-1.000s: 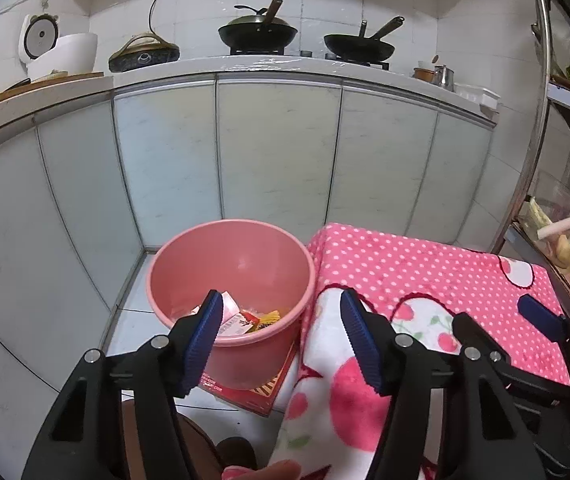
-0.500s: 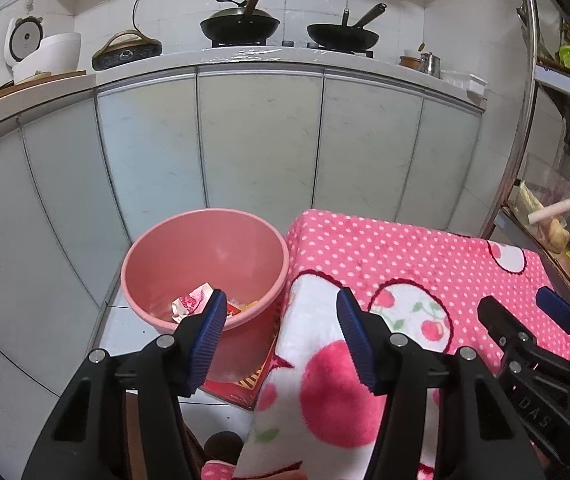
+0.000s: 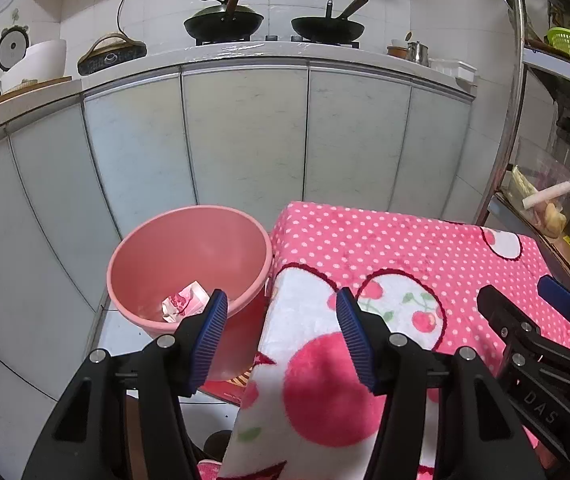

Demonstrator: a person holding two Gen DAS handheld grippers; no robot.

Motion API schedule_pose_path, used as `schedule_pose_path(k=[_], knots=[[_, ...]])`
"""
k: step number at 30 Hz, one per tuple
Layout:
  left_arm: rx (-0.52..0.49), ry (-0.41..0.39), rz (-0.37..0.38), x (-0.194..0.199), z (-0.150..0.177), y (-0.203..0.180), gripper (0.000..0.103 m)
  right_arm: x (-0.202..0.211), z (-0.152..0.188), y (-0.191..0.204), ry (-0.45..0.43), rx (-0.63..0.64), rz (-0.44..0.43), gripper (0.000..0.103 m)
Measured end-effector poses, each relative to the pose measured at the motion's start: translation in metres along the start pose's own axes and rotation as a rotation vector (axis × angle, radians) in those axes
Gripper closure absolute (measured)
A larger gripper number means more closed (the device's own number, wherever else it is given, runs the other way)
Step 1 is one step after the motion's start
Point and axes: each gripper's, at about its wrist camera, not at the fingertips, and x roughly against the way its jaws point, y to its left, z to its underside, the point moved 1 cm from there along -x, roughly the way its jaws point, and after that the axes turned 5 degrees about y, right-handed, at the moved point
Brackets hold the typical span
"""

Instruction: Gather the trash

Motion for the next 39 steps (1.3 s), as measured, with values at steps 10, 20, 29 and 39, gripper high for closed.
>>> schedule_pose_path(k=[10,20,29,39], knots=[[-0.003,-0.001,0.007,0.003,-0.0005,-0.0016,0.047,0.0018,0.0001,0.0011,-0.001,0.002,0.0,0.022],[-0.007,-0.001,0.01,0.0032,-0.0017,-0.0031,0.047,0.0038,-0.0001,0.0027,-0.001,0.006,0.001,0.022],[-0.012,0.002,0.016,0.0033,-0.0013,-0.0033,0.047,0.0043,-0.0006,0.0019,0.001,0.009,0.001,0.022],[-0.015,0.008,0.024,0.0016,-0.0015,-0.0035,0.047,0.0051,-0.0003,0.0025,0.001,0.01,0.002,0.022]])
